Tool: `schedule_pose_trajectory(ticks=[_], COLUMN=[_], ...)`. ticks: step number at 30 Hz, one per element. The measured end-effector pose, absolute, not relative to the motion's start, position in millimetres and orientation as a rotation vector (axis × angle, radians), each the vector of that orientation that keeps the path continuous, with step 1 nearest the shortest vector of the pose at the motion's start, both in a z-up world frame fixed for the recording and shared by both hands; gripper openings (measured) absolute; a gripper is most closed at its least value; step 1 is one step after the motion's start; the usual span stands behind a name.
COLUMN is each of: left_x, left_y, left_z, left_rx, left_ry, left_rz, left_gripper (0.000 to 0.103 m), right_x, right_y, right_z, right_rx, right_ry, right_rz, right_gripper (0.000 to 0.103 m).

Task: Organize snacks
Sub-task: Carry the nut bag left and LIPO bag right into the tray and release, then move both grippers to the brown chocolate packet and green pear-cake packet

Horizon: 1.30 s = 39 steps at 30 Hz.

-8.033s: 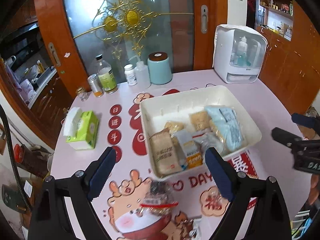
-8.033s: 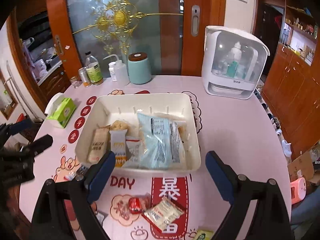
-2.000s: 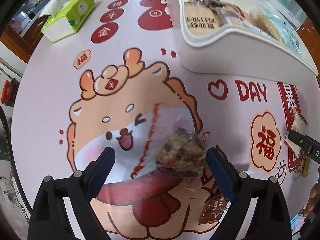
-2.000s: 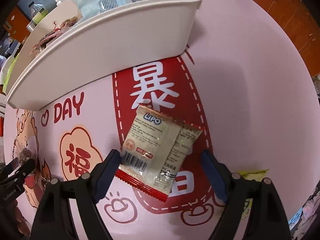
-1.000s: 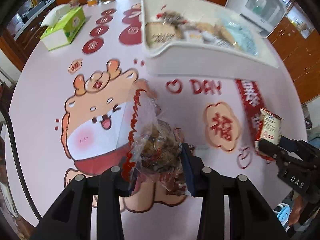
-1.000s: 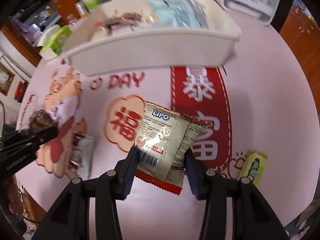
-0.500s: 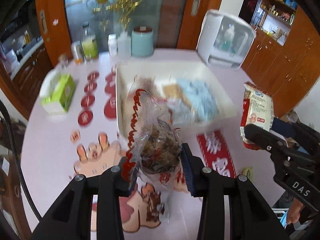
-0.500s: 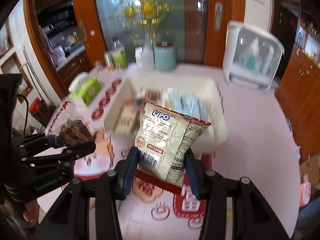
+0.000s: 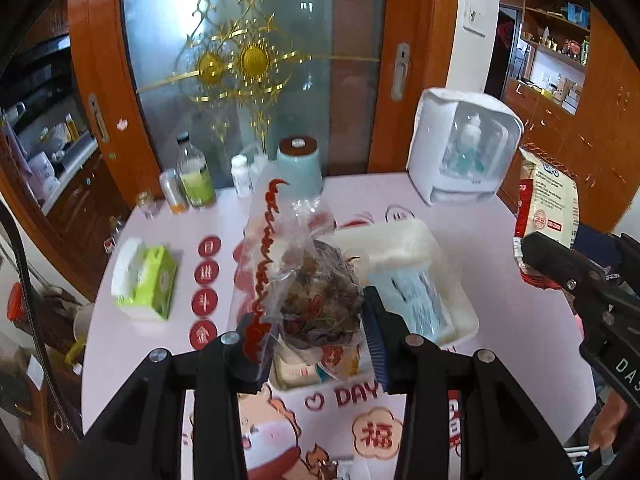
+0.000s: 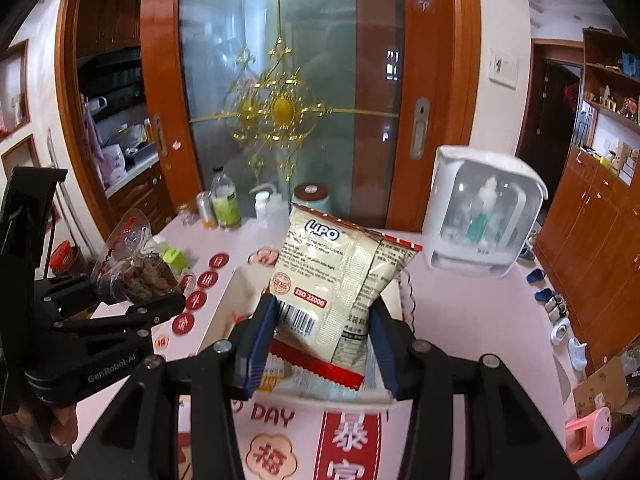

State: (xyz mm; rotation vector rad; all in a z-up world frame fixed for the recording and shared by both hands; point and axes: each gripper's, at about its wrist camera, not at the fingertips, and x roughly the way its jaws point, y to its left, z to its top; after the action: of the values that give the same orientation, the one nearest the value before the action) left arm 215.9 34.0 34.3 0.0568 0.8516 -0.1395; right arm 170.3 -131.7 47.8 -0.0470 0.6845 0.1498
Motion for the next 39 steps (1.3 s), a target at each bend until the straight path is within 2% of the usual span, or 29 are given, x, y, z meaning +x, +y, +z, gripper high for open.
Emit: schedule_pose_trajectory(ticks=[8,14,18,19,20,22,23,24,30,39], left_x=[263.1,291.8,310.6,314.6,320.0,326.0,328.8,330.2,324.2,303.9], left_y=[20.5,14.5,14.6,16.2,17.3,21.2,23.0,25.2,35.4,35.6], left_z=[43.3,21.6,-0.7,-6.9,-15.5,-29.0,-36.0,-42.8,-63.7,-57.7], left_rx=[0.085,0.098,0.084,0.074,0.068,0.076,0.083,0.083,0.084,0.065], left_ry=[0.828,0.858,0.871,0.876,0.898,0.928,0.945,0.958,0.995,0.983], left_rz=[-0.108,-0.095,-0.087,-0.092,-0.098,-0.057,-0.05,-0.062,-0.048,-0.057], left_gripper=[0.039,0.04,0.045,0.048,0.058,0.074,0.085,0.09,0.09,0.09], right_x=[224.1,260.2,281.5,286.1,291.1,300.3,304.4,307.1,303.5,278.1], right_y=[-130.3,-132.7,-134.6,-134.8,-135.3,-139.4,-143.0,-147.0,-165.3,-167.1], right_z=[45.4,21.4,-3.4,-10.1,-18.3,-36.2,-45.7,-54.5,-82.3,-75.7], right_rx=[-0.047,-0.032,-0.008,-0.008,-0.008,-0.012,-0.006,0.007,0.067,0.057], right_ry=[0.693,0.768,0.835,0.855,0.877,0.916,0.94,0.967,1.04,1.04], right_rz=[0.13,0.124,0.14,0.138,0.136,0.11,0.1,0.098,0.08,0.093], right_gripper=[0.047,0.048,0.05,0.057,0.068,0.075,0.077,0.079,0.08,0.08])
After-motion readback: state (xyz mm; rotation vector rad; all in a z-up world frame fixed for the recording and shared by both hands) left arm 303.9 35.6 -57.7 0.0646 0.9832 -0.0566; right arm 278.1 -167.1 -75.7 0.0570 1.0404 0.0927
